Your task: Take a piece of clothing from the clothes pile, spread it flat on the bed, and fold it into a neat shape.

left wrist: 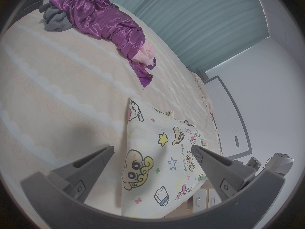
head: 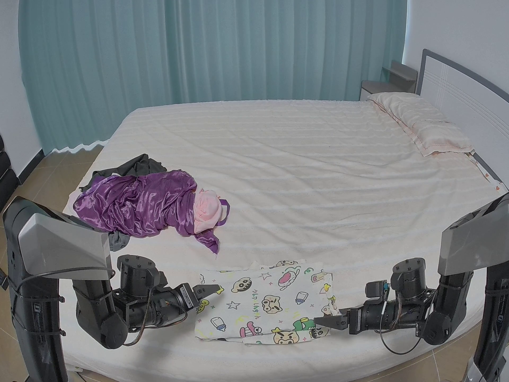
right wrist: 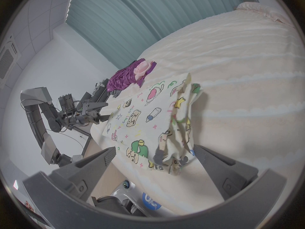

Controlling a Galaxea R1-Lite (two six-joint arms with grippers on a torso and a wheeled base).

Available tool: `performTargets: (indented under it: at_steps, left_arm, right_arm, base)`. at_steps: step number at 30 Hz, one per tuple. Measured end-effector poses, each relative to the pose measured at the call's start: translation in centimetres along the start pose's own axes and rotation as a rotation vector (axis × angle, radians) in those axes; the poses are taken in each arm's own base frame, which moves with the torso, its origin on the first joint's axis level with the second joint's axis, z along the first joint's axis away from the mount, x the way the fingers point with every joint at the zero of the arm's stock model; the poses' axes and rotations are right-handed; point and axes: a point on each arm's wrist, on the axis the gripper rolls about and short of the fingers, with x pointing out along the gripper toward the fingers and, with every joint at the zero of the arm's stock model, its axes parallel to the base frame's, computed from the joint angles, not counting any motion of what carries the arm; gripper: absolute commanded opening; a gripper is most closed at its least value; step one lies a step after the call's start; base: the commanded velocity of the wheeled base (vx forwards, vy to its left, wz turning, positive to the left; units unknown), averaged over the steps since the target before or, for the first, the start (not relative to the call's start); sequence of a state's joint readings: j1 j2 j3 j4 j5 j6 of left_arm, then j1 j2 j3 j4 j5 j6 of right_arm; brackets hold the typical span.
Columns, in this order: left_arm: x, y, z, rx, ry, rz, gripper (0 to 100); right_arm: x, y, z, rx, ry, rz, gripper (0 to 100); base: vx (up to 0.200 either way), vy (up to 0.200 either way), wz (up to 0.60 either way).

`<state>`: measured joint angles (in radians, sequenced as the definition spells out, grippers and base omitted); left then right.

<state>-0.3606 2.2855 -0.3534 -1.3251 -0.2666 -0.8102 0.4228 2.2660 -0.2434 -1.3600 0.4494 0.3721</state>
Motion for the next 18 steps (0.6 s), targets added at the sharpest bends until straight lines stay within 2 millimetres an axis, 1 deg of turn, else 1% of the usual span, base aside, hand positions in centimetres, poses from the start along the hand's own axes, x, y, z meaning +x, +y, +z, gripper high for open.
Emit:
performTargets:
  at_steps: [6, 7, 11, 18]
  left_arm:
    - [0.0, 0.0, 0.0, 0.001, 0.000, 0.000, 100]
    - [0.0, 0.0, 0.0, 0.001, 0.000, 0.000, 100]
    - [0.0, 0.0, 0.0, 0.001, 0.000, -0.001, 100]
    - [0.0, 0.0, 0.0, 0.000, 0.000, 0.000, 100]
  right_arm:
    - [0.4, 0.1, -0.2, 0.004, 0.012, 0.008, 100]
    - [0.6, 0.1, -0.3, 0.004, 0.017, 0.009, 0]
    - [0.9, 0.2, -0.7, 0.004, 0.033, 0.007, 0]
    - [0.8, -0.2, -1.0, 0.007, 0.045, -0.006, 0]
  base:
    - [0.000, 0.000, 0.00]
    - [0.000, 0.000, 0.00]
    - [0.000, 0.000, 0.00]
    - [0.000, 0.000, 0.00]
